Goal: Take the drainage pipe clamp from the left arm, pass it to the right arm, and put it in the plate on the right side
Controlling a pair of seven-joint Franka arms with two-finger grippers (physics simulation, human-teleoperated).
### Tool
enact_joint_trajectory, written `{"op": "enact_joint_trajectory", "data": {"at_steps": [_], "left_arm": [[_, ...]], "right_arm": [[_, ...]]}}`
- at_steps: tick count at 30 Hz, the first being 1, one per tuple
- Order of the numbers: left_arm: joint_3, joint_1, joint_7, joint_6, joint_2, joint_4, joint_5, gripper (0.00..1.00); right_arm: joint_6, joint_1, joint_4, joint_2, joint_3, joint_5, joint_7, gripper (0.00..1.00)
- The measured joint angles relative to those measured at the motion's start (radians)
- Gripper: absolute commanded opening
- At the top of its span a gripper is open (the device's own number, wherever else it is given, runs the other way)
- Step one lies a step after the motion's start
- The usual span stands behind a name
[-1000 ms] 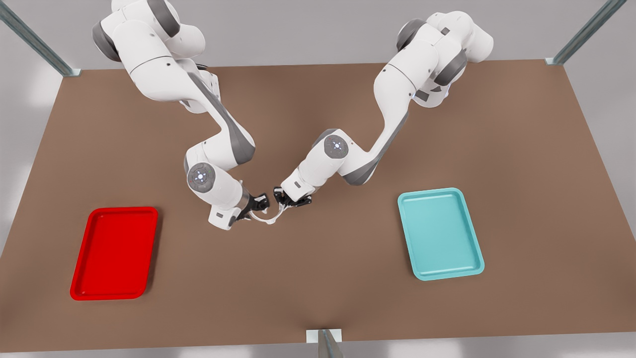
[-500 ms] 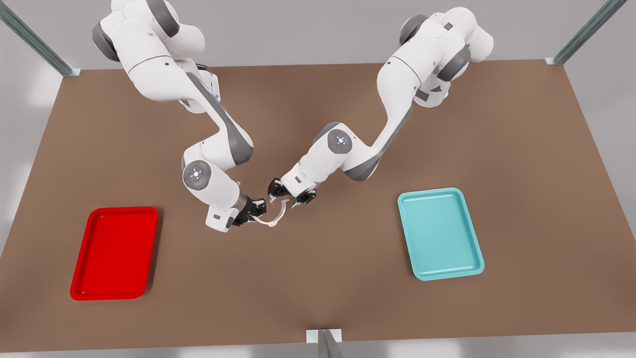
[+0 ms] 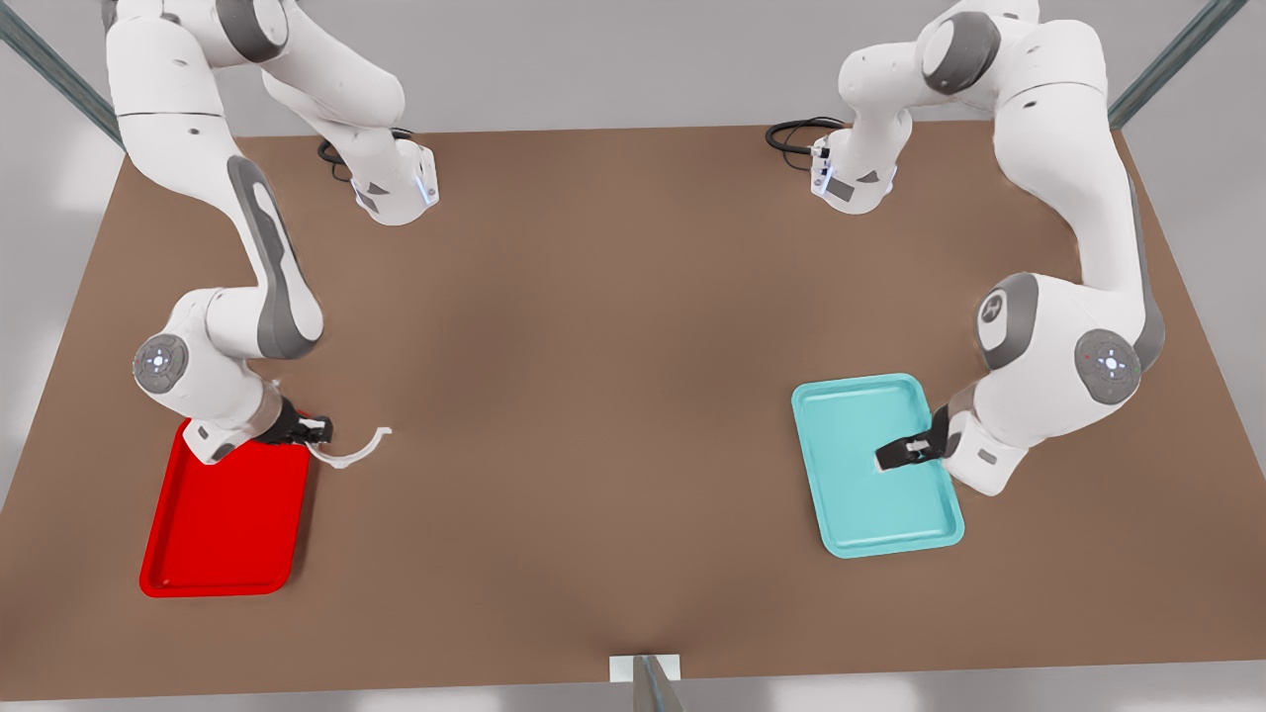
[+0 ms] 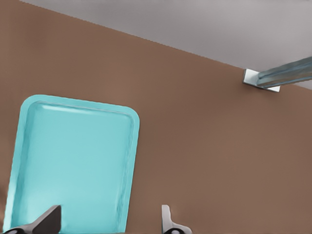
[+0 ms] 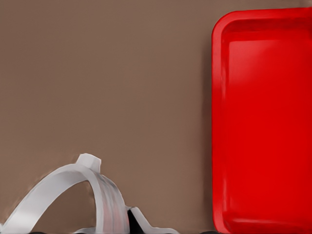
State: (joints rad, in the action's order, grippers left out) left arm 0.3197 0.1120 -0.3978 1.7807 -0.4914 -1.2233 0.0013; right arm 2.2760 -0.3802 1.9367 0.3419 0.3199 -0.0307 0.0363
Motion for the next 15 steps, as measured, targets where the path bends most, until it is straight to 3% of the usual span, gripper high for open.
{"op": "enact_joint_trajectory", "data": {"at_steps": [1, 4, 10, 11, 12, 15], "left_arm": [[-0.016, 0.012, 0.019, -0.035, 0.057, -0.008, 0.008, 1.00], [-0.210, -0.124, 0.071, -0.094, 0.276, -0.182, -0.003, 1.00], [-0.260, -0.153, 0.153, -0.132, 0.282, -0.226, -0.013, 1.00], [-0.261, -0.155, 0.164, -0.135, 0.277, -0.226, -0.013, 1.00], [-0.261, -0.158, 0.174, -0.138, 0.274, -0.226, -0.014, 1.00], [-0.260, -0.161, 0.202, -0.144, 0.270, -0.226, -0.014, 1.00]], "right_arm": [[0.017, -0.047, -0.015, 0.041, -0.002, -0.019, 0.019, 0.21], [0.057, -0.149, -0.141, 0.174, -0.014, -0.055, 0.097, 0.21], [0.095, -0.196, -0.227, 0.271, -0.037, -0.087, 0.251, 0.21], [0.098, -0.202, -0.228, 0.277, -0.040, -0.091, 0.272, 0.92], [0.102, -0.208, -0.228, 0.283, -0.041, -0.096, 0.291, 1.00], [0.112, -0.212, -0.237, 0.289, -0.040, -0.116, 0.329, 1.00]]}}
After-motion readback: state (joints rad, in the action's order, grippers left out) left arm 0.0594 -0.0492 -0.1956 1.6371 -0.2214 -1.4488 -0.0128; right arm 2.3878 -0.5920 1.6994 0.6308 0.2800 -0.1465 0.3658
